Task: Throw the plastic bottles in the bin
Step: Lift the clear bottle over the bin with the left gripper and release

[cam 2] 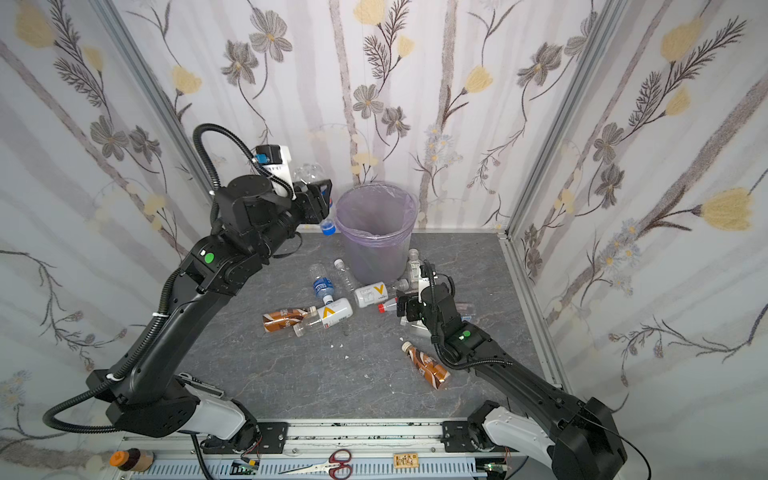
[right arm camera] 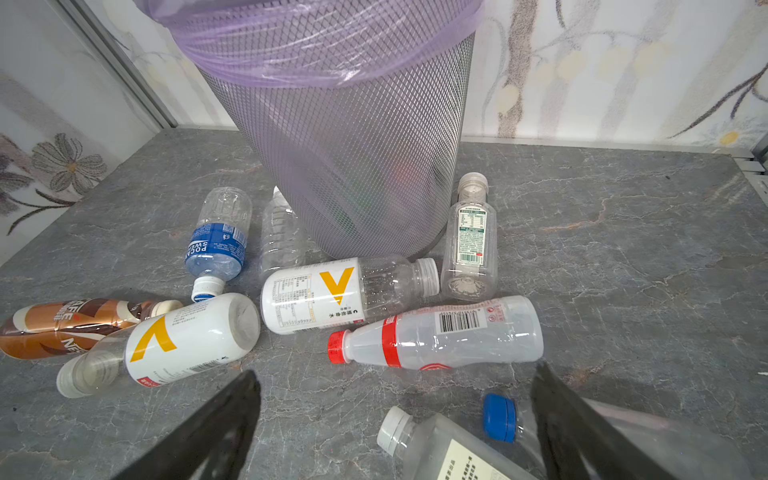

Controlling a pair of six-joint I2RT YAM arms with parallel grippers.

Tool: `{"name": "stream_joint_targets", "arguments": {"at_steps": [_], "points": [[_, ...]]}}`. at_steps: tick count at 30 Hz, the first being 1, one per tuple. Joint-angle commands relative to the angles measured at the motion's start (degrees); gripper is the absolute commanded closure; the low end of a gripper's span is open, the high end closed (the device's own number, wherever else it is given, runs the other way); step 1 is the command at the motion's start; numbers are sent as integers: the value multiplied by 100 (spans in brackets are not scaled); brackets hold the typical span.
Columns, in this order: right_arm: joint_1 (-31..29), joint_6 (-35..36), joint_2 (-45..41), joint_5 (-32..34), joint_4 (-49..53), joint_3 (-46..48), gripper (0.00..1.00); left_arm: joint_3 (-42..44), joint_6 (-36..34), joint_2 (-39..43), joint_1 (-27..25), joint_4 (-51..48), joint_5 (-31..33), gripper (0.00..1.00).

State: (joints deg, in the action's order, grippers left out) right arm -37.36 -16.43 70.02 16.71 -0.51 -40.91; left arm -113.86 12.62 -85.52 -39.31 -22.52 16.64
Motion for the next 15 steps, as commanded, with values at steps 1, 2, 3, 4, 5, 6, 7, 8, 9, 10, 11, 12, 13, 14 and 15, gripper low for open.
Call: {"name": "stream_joint_targets", "arguments": {"at_steps": [1,2,3,4,5,6,7,8,9,10,11,12,13,14,15], "points": [[4,-45,-44,148,-153,-1,0,-275,-509,-225,1,2075,-79,37],[-2,-45,-60,152,-143,-1,0,-425,-551,-362,-1,2290,-152,37],[9,-50,-88,170,-126,2,0,-703,-579,-607,15,2465,-256,37],[9,-54,-121,190,-116,5,0,-942,-581,-823,33,2520,-327,38],[7,-56,-150,203,-116,12,0,-1236,-556,-1102,60,2538,-404,38],[18,-67,-180,223,-116,43,0,-1494,-484,-1423,95,2525,-497,38],[19,-71,-197,220,-118,47,0,-1662,-424,-1668,127,2525,-601,38],[27,-75,-203,221,-120,56,0,-1764,-355,-1914,151,2520,-674,38],[34,-84,-208,218,-116,70,0,-1819,-249,-2135,208,2496,-701,37],[35,-95,-217,219,-107,72,0,-1797,-51,-2336,279,2437,-724,35],[38,-105,-240,197,-103,76,0,-1724,223,-2524,384,2375,-788,31],[46,-113,-260,194,-95,82,0,-1680,503,-2733,511,2267,-859,25],[53,-119,-280,193,-83,83,0,-1746,770,-2965,650,2077,-937,19],[54,-111,-303,181,-74,83,0,-1928,1060,-3242,801,1780,-1092,12],[53,-115,-328,162,-74,83,0,-2218,1228,-3480,904,1479,-1312,1]]}}
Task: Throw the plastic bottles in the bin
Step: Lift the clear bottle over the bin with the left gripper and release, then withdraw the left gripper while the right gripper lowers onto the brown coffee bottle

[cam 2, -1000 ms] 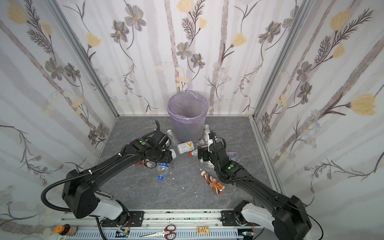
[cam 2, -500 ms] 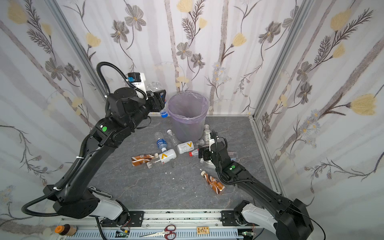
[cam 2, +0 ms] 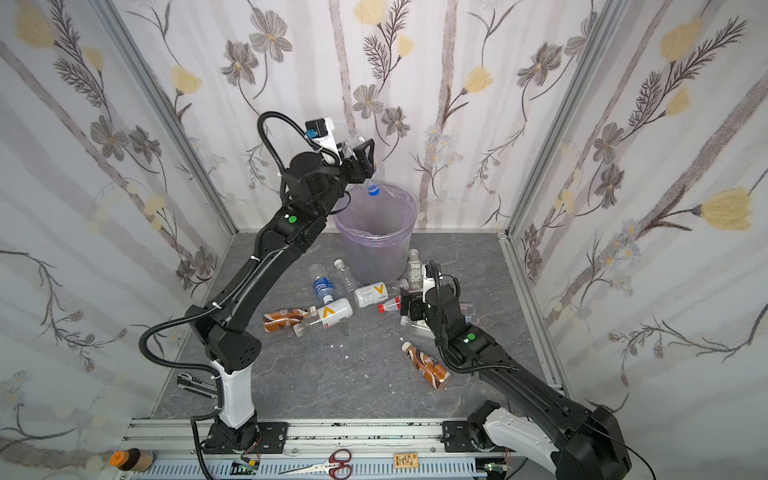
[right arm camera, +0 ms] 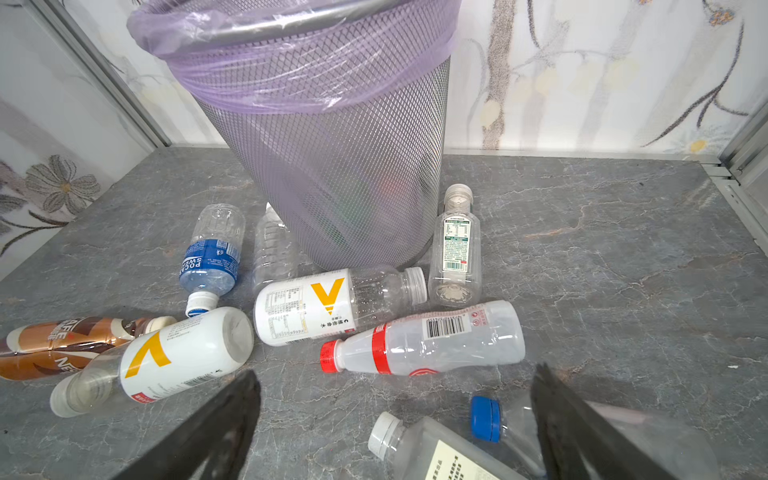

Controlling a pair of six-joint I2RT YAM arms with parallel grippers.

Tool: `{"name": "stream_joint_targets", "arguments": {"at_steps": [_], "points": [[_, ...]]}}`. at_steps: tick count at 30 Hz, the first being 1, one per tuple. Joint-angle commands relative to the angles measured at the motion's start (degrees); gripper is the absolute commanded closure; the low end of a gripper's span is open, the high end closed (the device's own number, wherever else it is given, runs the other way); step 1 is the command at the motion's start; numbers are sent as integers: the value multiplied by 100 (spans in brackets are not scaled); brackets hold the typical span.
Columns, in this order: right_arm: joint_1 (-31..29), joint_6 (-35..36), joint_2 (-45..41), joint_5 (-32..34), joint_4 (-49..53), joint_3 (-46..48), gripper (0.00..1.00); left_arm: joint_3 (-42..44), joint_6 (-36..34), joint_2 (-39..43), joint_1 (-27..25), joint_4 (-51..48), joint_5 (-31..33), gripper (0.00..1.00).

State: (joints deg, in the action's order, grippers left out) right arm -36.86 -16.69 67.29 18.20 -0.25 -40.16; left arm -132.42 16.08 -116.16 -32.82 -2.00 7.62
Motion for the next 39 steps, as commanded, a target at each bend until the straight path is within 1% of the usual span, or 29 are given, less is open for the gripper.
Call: {"name": "stream_joint_targets", "arguments": {"at_steps": [1,3,5,6,10,15,17,19,22,25,28,30,32,34,35,39], "points": [[-1,-89,-77,15,-95,17,0,-591,918,-534,284,-804,-584,0],[8,-104,-107,2,-94,37,0,-635,578,-401,156,-861,-685,0],[11,-127,-109,-24,-119,59,0,-699,47,-219,-47,-855,-499,0],[12,-146,-85,-46,-133,67,0,-734,-141,-121,-118,-862,-519,0],[8,-192,46,-85,-177,57,0,-479,-289,446,-224,-855,-484,0],[5,-220,118,-134,-134,10,0,598,-429,1290,-243,-734,-341,0],[3,-203,144,-141,-88,8,0,1211,-423,1670,-245,-527,-282,0],[4,-188,179,-107,-8,18,0,2071,-407,2132,-241,-135,-259,0],[-2,-202,284,-81,240,-2,0,3066,-268,2786,-221,226,-150,0],[-16,-292,420,-33,642,-38,0,3839,-136,3312,-203,401,-96,0],[-59,-467,666,37,1279,-149,0,4570,100,3784,-166,529,14,0],[-194,-534,826,34,1680,-229,0,5085,296,4078,-153,598,117,0],[-369,-585,935,110,1954,-230,0,5601,515,4303,-113,671,186,0],[-508,-624,1092,160,2227,-235,0,6075,764,4382,-37,731,109,0],[-550,-636,1186,181,2362,-245,0,6270,904,4566,-4,750,58,0],[-757,-859,1471,259,2901,-255,0,6953,1591,4749,121,784,-76,0]]}}
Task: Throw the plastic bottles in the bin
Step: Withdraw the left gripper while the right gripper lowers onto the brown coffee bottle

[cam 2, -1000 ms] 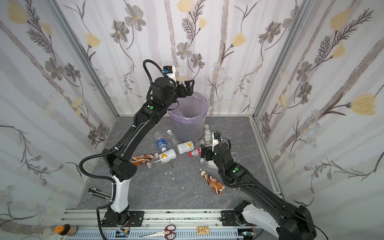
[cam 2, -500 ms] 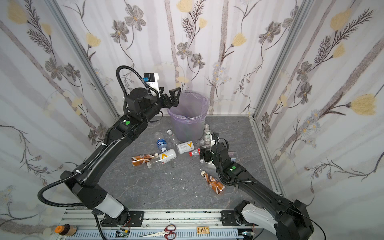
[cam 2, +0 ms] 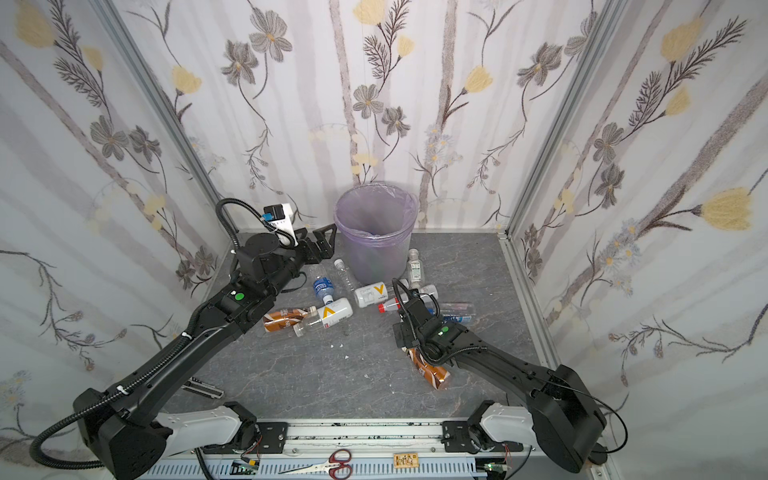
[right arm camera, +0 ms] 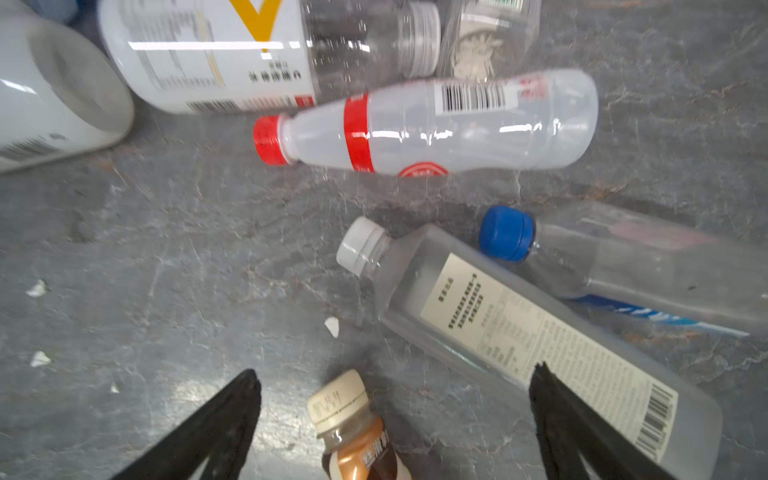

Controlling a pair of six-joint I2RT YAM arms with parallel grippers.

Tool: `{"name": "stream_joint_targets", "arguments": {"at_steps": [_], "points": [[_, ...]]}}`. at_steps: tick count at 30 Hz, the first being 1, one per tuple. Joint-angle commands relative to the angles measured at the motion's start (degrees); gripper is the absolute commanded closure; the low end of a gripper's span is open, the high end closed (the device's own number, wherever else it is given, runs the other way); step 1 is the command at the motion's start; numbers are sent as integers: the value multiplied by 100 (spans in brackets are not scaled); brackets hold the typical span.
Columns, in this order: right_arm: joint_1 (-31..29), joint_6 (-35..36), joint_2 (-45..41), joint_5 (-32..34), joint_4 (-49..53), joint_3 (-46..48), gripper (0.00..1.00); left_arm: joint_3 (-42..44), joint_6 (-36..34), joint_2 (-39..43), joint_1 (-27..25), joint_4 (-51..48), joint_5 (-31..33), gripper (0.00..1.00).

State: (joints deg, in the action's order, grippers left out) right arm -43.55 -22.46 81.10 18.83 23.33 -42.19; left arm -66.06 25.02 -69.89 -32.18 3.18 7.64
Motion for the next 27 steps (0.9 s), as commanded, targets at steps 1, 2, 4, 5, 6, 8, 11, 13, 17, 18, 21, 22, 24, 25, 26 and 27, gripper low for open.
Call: {"name": "stream_joint_targets", "arguments": {"at_steps": [1,2,4,5,6,8,11,13,17,18,21,22,24,25,26,27], "points": [[-137,-365,86,166,636,-52,0,486,863,166,72,279,-129,0],[-181,-434,50,163,675,-47,0,618,970,208,81,295,-195,0],[-250,-596,-36,124,731,64,0,897,1136,319,88,332,-286,0],[-267,-654,-54,74,745,103,0,999,1190,364,95,354,-318,0],[-292,-718,-59,-7,755,140,0,1097,1224,406,100,391,-369,0],[-308,-810,-10,-115,752,174,0,1245,1246,454,103,427,-436,0],[-657,-908,178,-171,812,151,0,1386,1310,467,131,460,-594,0],[-807,-965,302,-126,848,141,0,1482,1337,476,136,481,-675,0],[-969,-1025,460,-113,731,185,0,1690,1401,520,133,577,-709,0],[-992,-1032,517,-96,696,188,0,1718,1412,518,142,592,-732,0],[-1003,-986,692,6,605,172,0,1798,1444,528,160,613,-787,0],[-1011,-980,741,12,567,157,0,1807,1462,528,161,622,-810,0],[-1014,-957,846,28,492,142,1,1807,1482,516,172,639,-864,0],[-1011,-941,901,57,451,146,1,1807,1488,512,169,640,-873,0],[-1015,-910,958,88,411,137,2,1801,1496,511,173,644,-894,0],[-1015,-894,989,122,393,139,3,1804,1490,509,177,647,-904,0]]}}
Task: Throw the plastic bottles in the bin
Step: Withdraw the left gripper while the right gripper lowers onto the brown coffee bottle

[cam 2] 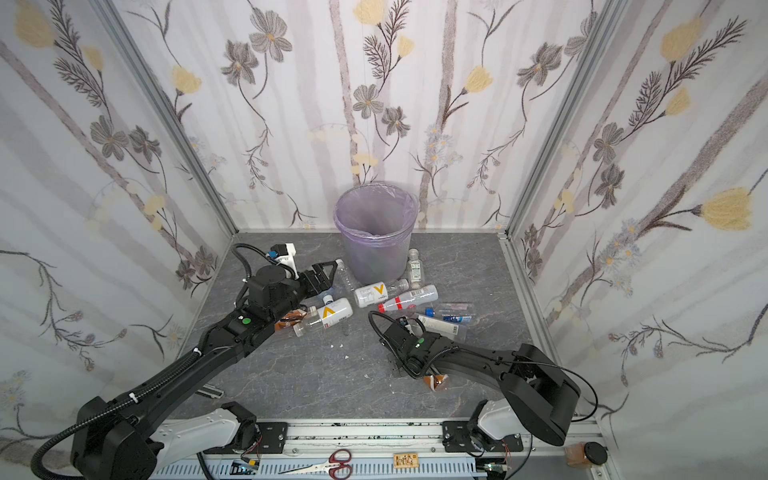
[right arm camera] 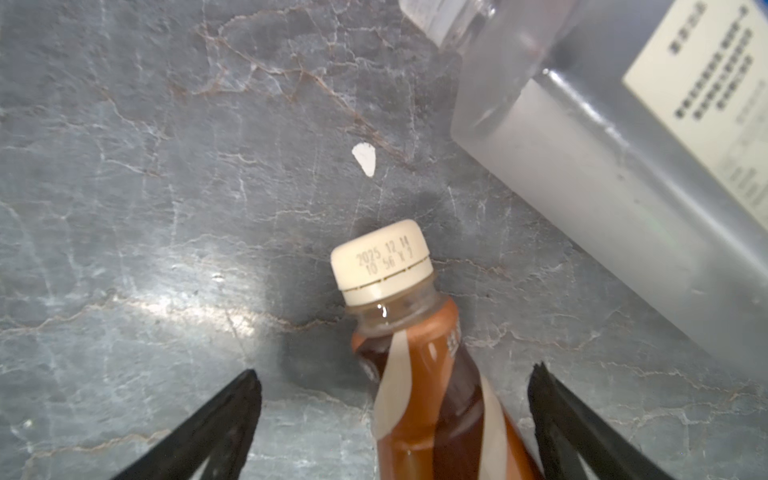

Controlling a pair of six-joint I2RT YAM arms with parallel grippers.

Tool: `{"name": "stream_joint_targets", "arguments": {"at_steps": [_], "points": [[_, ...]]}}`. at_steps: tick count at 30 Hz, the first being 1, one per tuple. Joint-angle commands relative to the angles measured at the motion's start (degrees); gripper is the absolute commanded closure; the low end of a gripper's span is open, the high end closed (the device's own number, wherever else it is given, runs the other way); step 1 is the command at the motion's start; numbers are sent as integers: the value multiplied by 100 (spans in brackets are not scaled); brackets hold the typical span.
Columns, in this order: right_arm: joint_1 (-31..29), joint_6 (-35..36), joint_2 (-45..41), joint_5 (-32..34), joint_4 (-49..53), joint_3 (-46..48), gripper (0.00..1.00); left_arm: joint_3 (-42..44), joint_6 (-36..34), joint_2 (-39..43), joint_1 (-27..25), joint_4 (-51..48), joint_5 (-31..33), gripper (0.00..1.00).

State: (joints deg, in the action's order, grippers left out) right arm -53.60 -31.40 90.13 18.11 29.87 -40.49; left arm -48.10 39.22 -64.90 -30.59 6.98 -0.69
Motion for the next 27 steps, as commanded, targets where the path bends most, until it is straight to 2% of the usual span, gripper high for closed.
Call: {"name": "stream_joint_targets", "arguments": {"at_steps": [1,8,12,18,27], "points": [[-10,26,92,225,-279,-44,3,2,81,8,21,268,-69,0],[-19,125,483,312,-378,-99,13,11,104,4,29,277,-98,0],[-19,162,589,341,-429,-107,26,44,111,4,36,286,-80,0],[-20,170,577,342,-465,-126,35,85,145,44,37,295,-89,0],[-22,263,579,406,-499,-222,65,100,173,83,36,295,-72,0]]}}
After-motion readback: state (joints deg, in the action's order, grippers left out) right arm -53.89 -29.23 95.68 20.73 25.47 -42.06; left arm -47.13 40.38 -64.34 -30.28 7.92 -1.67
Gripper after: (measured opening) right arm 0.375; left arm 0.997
